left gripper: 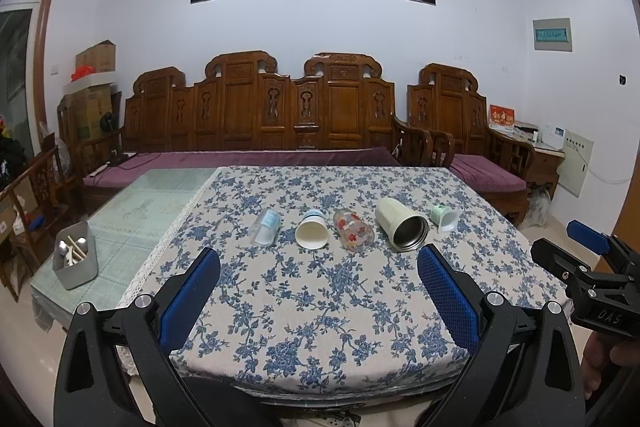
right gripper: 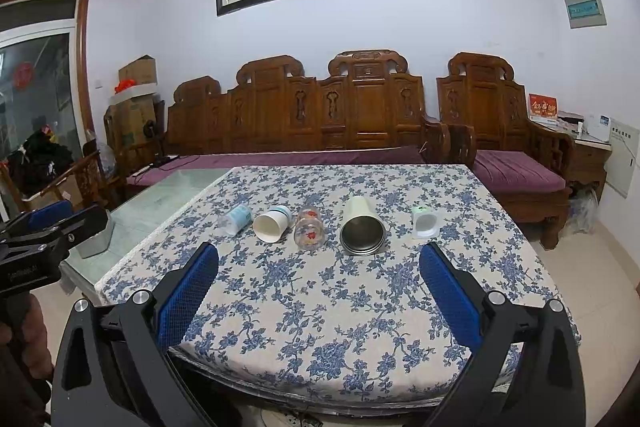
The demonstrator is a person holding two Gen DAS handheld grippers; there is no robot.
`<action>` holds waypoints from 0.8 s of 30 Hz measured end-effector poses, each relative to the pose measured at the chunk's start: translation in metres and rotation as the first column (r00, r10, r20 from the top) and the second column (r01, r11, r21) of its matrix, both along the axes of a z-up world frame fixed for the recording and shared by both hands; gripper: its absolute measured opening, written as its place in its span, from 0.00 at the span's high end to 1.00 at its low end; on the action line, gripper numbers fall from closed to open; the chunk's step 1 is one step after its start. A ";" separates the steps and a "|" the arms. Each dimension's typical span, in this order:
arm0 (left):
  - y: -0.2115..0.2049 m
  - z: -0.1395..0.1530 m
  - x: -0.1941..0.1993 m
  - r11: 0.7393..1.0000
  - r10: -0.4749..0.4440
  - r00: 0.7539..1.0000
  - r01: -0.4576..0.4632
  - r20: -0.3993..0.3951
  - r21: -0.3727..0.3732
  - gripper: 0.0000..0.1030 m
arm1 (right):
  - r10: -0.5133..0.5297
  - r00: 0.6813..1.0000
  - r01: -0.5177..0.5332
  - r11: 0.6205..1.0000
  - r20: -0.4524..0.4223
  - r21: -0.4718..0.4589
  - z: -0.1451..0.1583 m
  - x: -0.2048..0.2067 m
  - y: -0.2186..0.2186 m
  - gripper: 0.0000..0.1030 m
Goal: Flip cup upside down
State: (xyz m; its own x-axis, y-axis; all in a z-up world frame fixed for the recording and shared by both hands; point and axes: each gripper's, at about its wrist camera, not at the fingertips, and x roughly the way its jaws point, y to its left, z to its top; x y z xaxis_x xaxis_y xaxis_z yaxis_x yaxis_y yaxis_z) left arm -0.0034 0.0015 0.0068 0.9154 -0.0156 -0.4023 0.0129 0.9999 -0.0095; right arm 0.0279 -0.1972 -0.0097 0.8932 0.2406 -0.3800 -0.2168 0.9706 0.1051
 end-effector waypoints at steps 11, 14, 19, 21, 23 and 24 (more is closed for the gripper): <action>-0.001 0.005 -0.003 1.000 -0.001 1.000 0.001 0.007 0.003 0.08 | -0.001 1.000 0.001 1.000 0.002 0.000 0.000 0.001 0.000 0.02; -0.001 0.005 -0.003 1.000 -0.002 1.000 0.002 0.007 0.002 0.08 | -0.002 1.000 0.002 1.000 0.002 0.000 0.000 0.001 0.000 0.02; -0.001 0.005 -0.003 1.000 -0.002 1.000 0.002 0.008 0.003 0.08 | -0.002 1.000 0.002 1.000 0.002 -0.001 0.001 0.001 0.001 0.02; -0.001 0.005 -0.003 1.000 -0.001 1.000 0.001 0.007 0.003 0.08 | -0.002 1.000 0.002 1.000 0.002 0.000 0.001 0.001 0.000 0.02; -0.001 0.004 -0.004 1.000 -0.001 1.000 0.001 0.008 0.002 0.08 | -0.003 1.000 0.003 1.000 0.002 0.001 0.001 0.002 0.001 0.02; -0.001 0.005 -0.004 1.000 -0.001 1.000 0.001 0.008 0.003 0.08 | -0.002 1.000 0.002 1.000 0.003 0.000 0.001 0.001 0.001 0.02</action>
